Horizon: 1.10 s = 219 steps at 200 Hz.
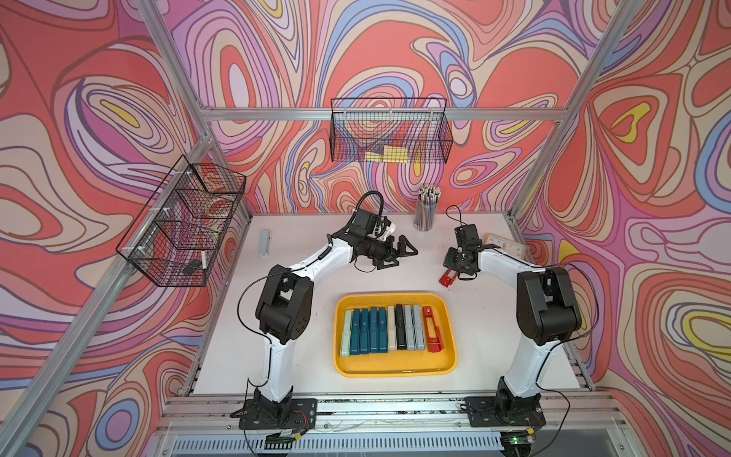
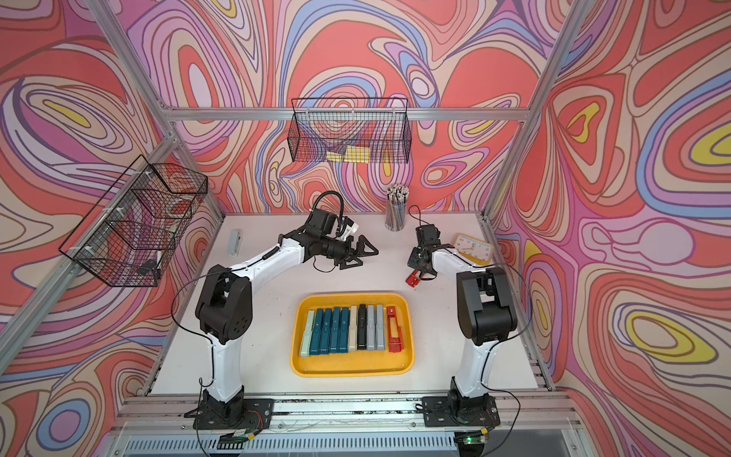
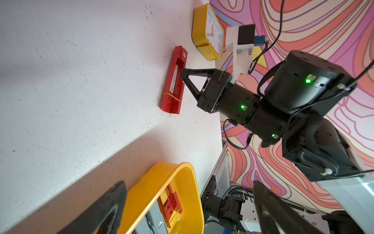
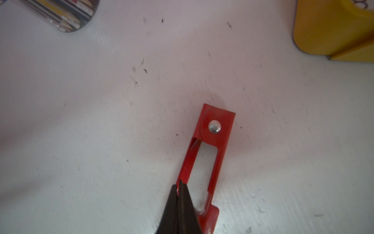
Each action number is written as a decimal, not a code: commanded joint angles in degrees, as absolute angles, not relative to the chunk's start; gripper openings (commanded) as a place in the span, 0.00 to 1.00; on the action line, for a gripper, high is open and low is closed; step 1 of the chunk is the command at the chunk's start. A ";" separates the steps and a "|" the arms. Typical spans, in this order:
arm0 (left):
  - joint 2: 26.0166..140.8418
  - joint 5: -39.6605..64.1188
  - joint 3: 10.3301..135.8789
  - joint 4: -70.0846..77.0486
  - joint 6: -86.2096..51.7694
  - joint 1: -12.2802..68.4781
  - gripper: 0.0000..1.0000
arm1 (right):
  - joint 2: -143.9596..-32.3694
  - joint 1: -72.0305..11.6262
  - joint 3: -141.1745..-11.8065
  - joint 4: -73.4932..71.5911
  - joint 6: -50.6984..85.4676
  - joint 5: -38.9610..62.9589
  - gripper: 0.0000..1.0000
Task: Put the pruning pliers into the storage box
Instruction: Pick up the pruning pliers from the center of the board.
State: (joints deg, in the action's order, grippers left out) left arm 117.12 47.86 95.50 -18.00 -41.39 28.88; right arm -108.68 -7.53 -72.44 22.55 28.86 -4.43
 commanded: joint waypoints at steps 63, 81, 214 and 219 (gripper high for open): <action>119.88 49.55 98.36 -17.83 -41.55 29.02 0.99 | -110.99 -6.77 -74.29 20.74 29.66 -3.87 0.19; 120.05 49.52 98.38 -17.73 -41.57 29.09 0.99 | -111.25 -6.72 -74.34 20.57 29.69 -3.90 0.19; 120.95 49.56 100.99 -20.48 -40.43 28.92 0.99 | -114.84 -6.45 -75.67 19.60 30.12 -2.73 0.19; 120.94 49.52 100.99 -20.51 -40.43 28.95 0.99 | -115.00 -6.46 -75.69 19.60 30.14 -2.61 0.19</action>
